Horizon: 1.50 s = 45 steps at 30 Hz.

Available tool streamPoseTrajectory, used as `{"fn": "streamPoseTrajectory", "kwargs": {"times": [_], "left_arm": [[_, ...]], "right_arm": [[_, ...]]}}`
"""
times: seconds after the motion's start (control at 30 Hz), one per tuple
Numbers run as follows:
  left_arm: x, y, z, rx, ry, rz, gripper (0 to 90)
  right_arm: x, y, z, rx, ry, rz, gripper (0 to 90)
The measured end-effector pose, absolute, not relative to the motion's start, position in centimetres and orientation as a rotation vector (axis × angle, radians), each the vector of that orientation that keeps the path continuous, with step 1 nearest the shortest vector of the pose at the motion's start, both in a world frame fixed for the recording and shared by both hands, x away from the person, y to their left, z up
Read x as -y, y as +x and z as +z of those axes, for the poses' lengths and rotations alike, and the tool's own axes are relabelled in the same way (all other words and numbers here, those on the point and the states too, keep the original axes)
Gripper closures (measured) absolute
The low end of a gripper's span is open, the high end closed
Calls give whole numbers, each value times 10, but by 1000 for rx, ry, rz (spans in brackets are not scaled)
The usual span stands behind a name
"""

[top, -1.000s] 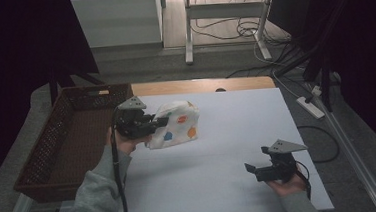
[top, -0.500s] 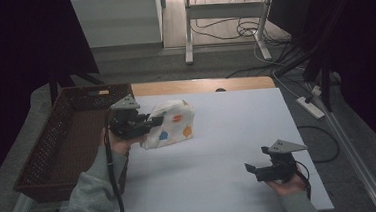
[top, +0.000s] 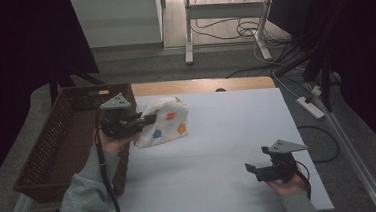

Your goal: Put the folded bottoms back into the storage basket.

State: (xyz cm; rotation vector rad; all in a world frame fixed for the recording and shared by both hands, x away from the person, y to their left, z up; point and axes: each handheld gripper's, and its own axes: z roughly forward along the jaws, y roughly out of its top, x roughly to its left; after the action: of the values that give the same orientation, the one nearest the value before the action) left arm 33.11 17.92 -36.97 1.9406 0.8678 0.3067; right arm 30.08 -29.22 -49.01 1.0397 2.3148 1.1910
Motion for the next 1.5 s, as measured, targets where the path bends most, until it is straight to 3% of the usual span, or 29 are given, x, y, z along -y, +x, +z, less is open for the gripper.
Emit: {"fn": "streamPoseTrajectory", "kwargs": {"times": [1.5], "left_arm": [[-232,316,-357,-947,1878,379,733]], "right_arm": [[292,301,-490,-2314,1040,1185,85]]}}
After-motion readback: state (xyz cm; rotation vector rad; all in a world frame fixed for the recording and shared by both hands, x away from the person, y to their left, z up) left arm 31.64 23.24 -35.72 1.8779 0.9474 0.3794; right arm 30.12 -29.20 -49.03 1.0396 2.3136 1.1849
